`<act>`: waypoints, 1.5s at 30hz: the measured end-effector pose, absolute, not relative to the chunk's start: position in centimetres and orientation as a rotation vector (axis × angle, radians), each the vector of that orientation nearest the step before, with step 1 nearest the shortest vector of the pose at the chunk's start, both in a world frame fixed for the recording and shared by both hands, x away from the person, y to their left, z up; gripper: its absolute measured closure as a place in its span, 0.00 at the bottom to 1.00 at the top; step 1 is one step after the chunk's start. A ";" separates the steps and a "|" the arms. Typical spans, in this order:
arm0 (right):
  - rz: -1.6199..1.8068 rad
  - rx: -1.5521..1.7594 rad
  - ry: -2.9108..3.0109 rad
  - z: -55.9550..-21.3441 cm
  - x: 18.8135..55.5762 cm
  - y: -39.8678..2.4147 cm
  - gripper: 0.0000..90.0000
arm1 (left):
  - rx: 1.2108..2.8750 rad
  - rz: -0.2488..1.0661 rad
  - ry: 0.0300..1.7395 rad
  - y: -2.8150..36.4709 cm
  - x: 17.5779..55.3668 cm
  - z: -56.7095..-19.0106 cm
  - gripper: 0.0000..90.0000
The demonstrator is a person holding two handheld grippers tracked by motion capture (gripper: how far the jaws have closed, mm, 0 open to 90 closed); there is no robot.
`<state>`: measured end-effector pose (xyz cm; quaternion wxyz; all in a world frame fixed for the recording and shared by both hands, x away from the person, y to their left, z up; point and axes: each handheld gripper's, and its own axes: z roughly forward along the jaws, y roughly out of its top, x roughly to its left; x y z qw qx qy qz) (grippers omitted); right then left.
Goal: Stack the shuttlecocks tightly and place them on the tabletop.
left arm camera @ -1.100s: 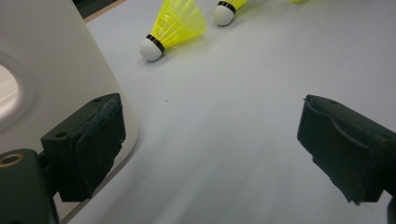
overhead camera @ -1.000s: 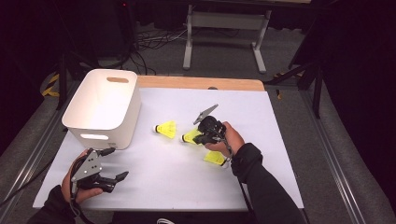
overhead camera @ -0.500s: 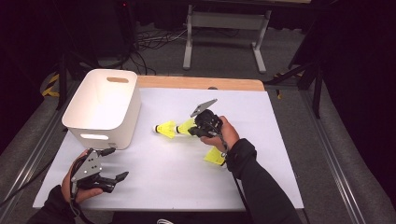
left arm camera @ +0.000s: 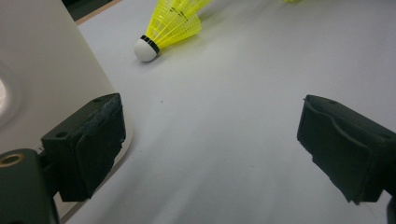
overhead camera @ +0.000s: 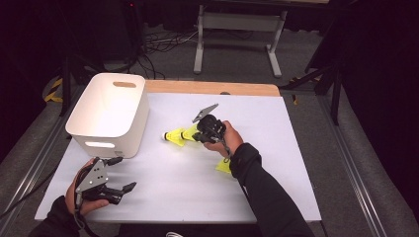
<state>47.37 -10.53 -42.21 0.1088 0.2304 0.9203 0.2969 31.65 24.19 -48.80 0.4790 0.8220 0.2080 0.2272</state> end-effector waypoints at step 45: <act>0.716 0.543 2.718 -43.1 45.9 -7.1 0.60 | 2.023 0.565 0.493 23.9 31.6 -48.9 0.10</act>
